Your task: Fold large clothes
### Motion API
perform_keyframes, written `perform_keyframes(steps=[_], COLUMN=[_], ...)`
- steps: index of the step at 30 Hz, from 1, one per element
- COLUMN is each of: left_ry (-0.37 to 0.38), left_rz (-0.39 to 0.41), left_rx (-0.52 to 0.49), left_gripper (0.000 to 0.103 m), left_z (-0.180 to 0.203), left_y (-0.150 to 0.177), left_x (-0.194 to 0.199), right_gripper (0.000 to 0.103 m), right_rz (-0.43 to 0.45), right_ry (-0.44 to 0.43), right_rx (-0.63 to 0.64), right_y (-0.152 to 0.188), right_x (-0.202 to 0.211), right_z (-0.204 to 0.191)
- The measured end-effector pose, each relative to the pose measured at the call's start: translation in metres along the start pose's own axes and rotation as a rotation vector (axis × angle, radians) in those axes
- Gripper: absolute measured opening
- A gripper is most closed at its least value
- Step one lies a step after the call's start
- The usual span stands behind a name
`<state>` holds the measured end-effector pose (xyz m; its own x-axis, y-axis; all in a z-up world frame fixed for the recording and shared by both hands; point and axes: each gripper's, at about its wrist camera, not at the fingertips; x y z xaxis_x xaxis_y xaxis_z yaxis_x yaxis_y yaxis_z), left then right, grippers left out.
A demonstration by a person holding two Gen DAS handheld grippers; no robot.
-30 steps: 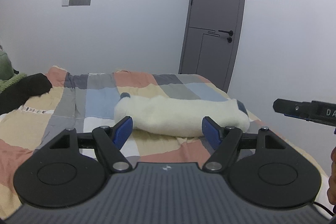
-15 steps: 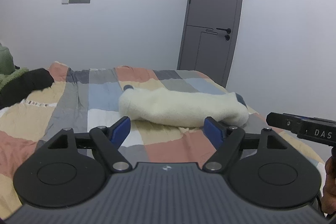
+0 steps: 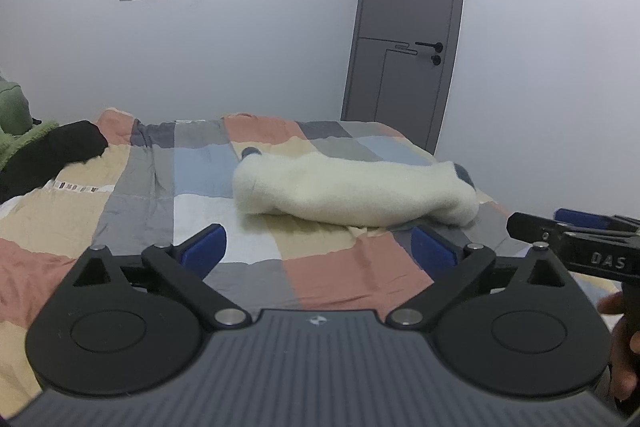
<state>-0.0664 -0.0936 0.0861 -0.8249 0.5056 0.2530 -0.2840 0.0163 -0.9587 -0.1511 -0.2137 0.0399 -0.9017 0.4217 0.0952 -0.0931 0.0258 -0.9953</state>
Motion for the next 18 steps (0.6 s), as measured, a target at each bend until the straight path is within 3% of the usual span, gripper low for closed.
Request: perform_keyframes(steps=[3,18], left_ry=[-0.011,-0.006], left_rz=[-0.003,-0.032], left_rx=[-0.006,-0.022], left_gripper=[0.102,0.103], left_z=[0.0016,0.0099], left_y=[0.0011,0.0041], left_x=[-0.0008,-0.0024], right_gripper=[0.103,0.103], right_rz=[0.004,-0.018], right_ry=[0.016,0.074], right_rx=[0.010,0.011], right_y=[-0.0007,-0.0097], right_x=[-0.0002,0.0048], right_z=[-0.0005,-0.0029])
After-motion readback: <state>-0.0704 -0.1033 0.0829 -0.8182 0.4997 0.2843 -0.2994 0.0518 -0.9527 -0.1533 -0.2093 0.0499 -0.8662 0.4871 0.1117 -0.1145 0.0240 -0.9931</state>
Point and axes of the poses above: each gripper's, at about its wrist camera, not at the fingertips, and x roughly against the way its jaws point, z to its right, y to its underside, and after that the axes turned 8 degrees about z, right-handed
